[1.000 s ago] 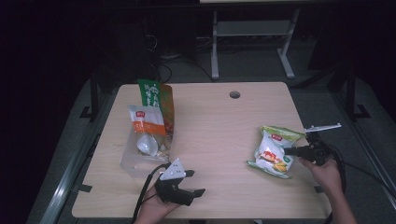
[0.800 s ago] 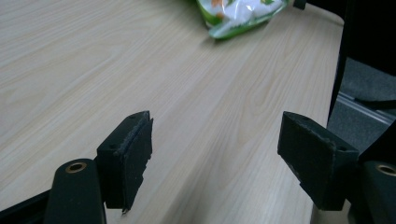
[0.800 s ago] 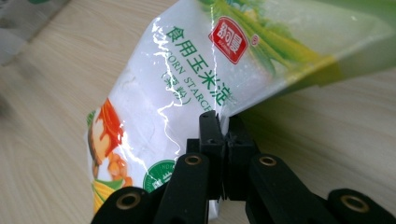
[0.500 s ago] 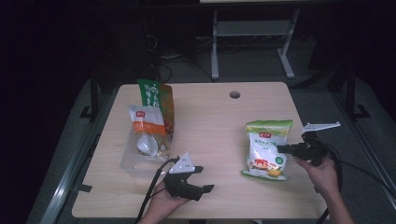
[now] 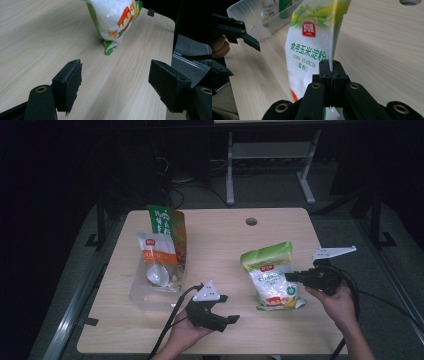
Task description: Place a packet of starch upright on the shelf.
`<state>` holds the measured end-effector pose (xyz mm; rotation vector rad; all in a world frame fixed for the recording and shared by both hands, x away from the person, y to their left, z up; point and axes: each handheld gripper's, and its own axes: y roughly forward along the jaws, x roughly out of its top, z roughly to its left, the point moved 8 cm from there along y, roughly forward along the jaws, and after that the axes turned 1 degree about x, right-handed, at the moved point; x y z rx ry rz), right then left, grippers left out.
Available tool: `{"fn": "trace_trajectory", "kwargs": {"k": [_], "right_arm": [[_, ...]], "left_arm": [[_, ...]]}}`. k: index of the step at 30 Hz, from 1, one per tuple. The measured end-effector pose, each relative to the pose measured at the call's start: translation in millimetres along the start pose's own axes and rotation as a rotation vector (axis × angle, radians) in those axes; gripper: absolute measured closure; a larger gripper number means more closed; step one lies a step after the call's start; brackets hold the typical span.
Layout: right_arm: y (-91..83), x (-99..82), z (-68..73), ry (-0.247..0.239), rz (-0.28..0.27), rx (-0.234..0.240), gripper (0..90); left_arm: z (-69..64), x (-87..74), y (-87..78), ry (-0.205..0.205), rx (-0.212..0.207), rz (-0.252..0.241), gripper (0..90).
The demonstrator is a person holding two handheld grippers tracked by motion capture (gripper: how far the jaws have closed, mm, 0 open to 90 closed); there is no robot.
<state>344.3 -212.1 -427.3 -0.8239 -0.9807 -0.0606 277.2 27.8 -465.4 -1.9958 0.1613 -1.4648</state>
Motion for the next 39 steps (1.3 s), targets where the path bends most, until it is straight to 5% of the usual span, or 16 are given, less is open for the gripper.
{"fn": "trace_trajectory", "kwargs": {"k": [13,22,27,29,34,36,39], "right_arm": [[17.8,30.8,35.6,-0.084,-0.047,0.053,89.2],[44.8,27.9,61.3,-0.133,-0.050,0.134,89.1],[49.9,18.3,64.4,-0.152,-0.031,0.164,89.0],[48.1,16.5,64.2,-0.161,-0.035,0.165,88.9],[45.5,12.9,68.2,-0.204,-0.001,0.167,88.5],[44.6,12.0,67.7,-0.230,0.025,0.145,88.0],[43.3,7.4,64.5,-0.255,0.074,0.110,87.0]], "left_arm": [[11.2,0.5,-1.3,-0.017,0.025,0.003,26.1],[21.4,-3.4,8.1,-0.044,0.034,0.029,29.7],[31.3,-3.1,11.6,-0.052,0.044,0.027,31.8],[33.7,-1.7,15.0,-0.093,0.031,0.012,33.2],[33.1,8.5,19.2,-0.126,-0.025,-0.033,49.8],[32.7,12.6,19.7,-0.111,0.004,-0.038,59.2],[31.7,16.3,18.8,-0.102,-0.004,-0.051,76.2]]}}
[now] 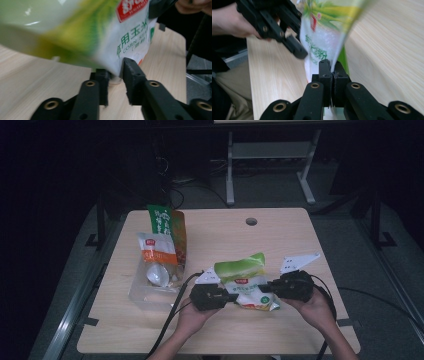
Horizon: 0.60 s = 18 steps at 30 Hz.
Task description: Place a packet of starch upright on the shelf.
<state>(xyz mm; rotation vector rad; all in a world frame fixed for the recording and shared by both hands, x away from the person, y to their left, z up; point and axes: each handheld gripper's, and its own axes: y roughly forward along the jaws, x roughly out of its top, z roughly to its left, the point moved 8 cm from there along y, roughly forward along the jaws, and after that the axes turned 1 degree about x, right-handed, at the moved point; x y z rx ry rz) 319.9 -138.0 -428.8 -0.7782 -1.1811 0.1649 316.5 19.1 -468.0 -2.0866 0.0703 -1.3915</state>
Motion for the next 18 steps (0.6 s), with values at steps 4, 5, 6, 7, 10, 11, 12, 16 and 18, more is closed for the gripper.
{"fn": "trace_trajectory", "kwargs": {"k": [4,5,6,7,10,11,12,16,18], "right_arm": [[1.4,-4.9,-0.7,0.003,0.027,-0.010,84.9],[2.4,-6.0,-0.3,-0.005,0.035,-0.010,82.8],[3.6,-7.1,0.3,-0.011,0.050,-0.009,80.9],[4.5,-7.7,1.1,-0.018,0.061,-0.008,80.6],[5.4,-9.6,2.8,-0.027,0.088,-0.012,80.1],[5.8,-10.4,2.9,-0.028,0.096,-0.010,78.9],[6.5,-11.2,2.8,-0.028,0.102,-0.009,77.4],[10.8,-12.2,3.9,-0.026,0.110,-0.005,72.4],[12.6,-11.5,4.6,-0.028,0.111,-0.005,71.9]], "left_arm": [[-4.3,6.1,0.9,0.022,-0.004,-0.013,78.3],[-5.3,7.4,1.4,0.025,0.000,-0.013,79.4],[-6.0,8.6,2.2,0.033,0.005,-0.012,80.2],[-6.8,9.8,2.8,0.036,0.008,-0.010,80.5],[-7.5,11.8,4.0,0.039,0.009,-0.009,80.5],[-8.3,12.1,4.4,0.040,0.009,-0.007,80.5],[-8.9,12.7,4.8,0.044,0.010,-0.008,80.3],[-10.0,14.2,5.7,0.049,0.014,-0.011,78.8],[-9.6,14.3,5.2,0.053,0.018,-0.009,77.7]]}}
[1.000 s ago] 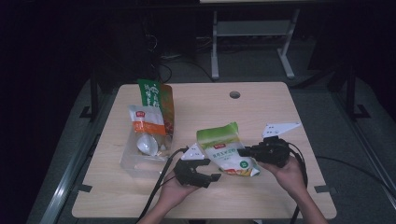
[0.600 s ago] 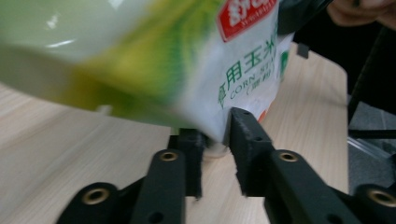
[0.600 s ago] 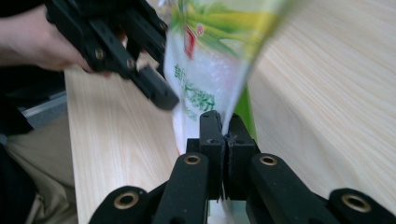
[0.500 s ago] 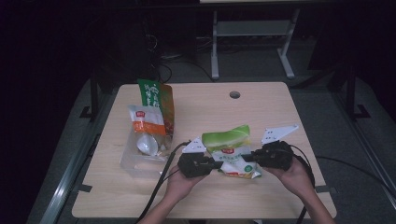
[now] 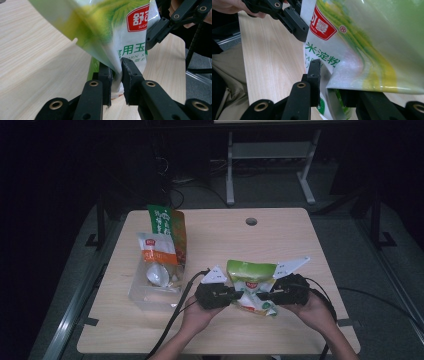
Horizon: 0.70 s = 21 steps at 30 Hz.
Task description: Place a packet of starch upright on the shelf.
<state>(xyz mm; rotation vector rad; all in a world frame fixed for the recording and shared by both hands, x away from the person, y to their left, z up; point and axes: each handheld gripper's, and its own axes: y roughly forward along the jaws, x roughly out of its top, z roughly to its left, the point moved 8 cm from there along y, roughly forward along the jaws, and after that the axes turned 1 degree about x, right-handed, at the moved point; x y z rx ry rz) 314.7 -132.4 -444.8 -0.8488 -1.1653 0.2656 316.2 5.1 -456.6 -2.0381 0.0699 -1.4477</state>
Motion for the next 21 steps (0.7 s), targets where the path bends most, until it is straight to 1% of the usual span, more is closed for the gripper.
{"fn": "trace_trajectory", "kwargs": {"k": [1,3,6,8,10,11,13,14,16,17,21], "right_arm": [[1.2,0.5,-0.1,-0.003,0.000,0.005,72.2],[3.8,1.4,0.4,0.002,0.010,0.009,75.7],[6.3,3.6,1.3,0.004,0.023,0.012,85.0],[5.4,4.8,0.6,0.012,0.021,0.013,88.8],[1.9,6.6,-1.8,0.030,-0.011,0.011,89.1],[-2.9,9.1,-3.8,0.058,-0.057,0.025,89.2],[-4.3,10.0,-5.1,0.062,-0.064,0.021,89.3],[-4.9,10.2,-5.9,0.067,-0.060,0.011,89.3],[-5.8,11.7,-6.4,0.076,-0.060,0.013,89.3],[-6.3,13.0,-7.2,0.070,-0.060,0.007,89.4],[-7.4,20.4,-6.5,0.073,-0.044,-0.005,89.4]], "left_arm": [[-0.2,-0.1,-0.2,0.001,0.001,0.001,77.5],[0.0,-0.2,-1.2,0.005,0.011,0.003,76.9],[1.9,-0.7,-4.4,0.006,0.013,0.006,75.4],[2.4,-2.6,-8.4,0.011,0.017,0.007,73.8],[2.3,-5.8,-11.3,0.024,0.032,0.017,70.1],[2.3,-7.7,-12.7,0.028,0.039,0.024,65.9],[1.9,-12.4,-17.0,0.036,0.045,0.028,65.1],[1.8,-14.4,-19.2,0.035,0.047,0.028,63.6],[1.2,-18.3,-23.8,0.035,0.053,0.030,61.4],[1.1,-20.2,-26.1,0.037,0.054,0.031,60.6],[-1.8,-26.9,-34.4,0.047,0.057,0.025,58.5]]}}
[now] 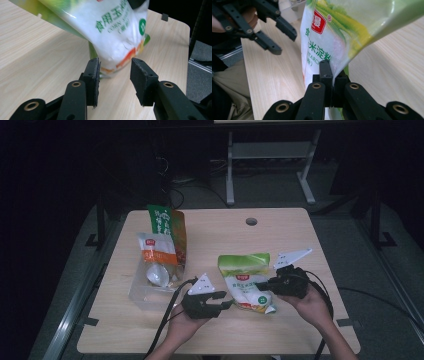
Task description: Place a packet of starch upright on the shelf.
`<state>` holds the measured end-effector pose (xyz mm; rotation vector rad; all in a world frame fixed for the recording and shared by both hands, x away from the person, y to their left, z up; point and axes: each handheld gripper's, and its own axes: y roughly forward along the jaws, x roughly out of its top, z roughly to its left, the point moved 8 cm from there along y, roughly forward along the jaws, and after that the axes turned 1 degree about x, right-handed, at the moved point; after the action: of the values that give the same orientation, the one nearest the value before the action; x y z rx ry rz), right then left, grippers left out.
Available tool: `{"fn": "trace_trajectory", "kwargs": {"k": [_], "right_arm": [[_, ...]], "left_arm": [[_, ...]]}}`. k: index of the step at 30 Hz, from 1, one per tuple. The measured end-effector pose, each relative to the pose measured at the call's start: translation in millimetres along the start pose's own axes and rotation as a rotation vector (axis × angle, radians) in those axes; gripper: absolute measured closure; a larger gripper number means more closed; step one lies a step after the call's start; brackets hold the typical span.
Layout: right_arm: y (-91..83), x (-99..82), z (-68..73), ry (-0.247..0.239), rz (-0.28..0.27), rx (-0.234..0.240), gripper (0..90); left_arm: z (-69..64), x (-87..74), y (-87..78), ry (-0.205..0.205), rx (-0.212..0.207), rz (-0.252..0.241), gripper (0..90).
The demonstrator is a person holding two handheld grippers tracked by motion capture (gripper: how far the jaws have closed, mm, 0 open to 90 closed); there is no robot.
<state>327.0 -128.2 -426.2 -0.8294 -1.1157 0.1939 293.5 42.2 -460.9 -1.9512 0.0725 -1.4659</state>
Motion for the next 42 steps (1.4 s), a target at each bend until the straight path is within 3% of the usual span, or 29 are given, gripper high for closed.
{"fn": "trace_trajectory", "kwargs": {"k": [4,12,19,23,34,38,42], "right_arm": [[2.0,11.4,3.9,-0.007,0.004,0.005,89.5],[6.2,37.3,12.3,-0.022,-0.012,0.020,89.6],[15.5,70.8,29.6,-0.056,-0.024,0.059,89.5],[23.1,90.6,41.8,-0.082,-0.028,0.084,89.5],[44.2,142.5,71.1,-0.174,-0.038,0.134,89.6],[52.4,160.1,81.5,-0.191,-0.045,0.152,89.6],[63.9,175.6,88.7,-0.193,-0.047,0.162,89.6]], "left_arm": [[-3.9,-6.7,-8.2,0.029,0.003,0.001,56.1],[-10.9,-20.8,-21.9,0.048,0.006,0.008,53.3],[-22.6,-33.4,-27.9,0.056,-0.014,0.027,50.2],[-26.6,-38.7,-31.9,0.095,-0.002,0.040,48.2],[-39.8,-46.6,-36.8,0.102,-0.038,0.036,45.4],[-40.9,-49.5,-37.8,0.120,-0.044,0.048,45.0],[-43.7,-50.9,-36.2,0.104,-0.055,0.039,44.8]]}}
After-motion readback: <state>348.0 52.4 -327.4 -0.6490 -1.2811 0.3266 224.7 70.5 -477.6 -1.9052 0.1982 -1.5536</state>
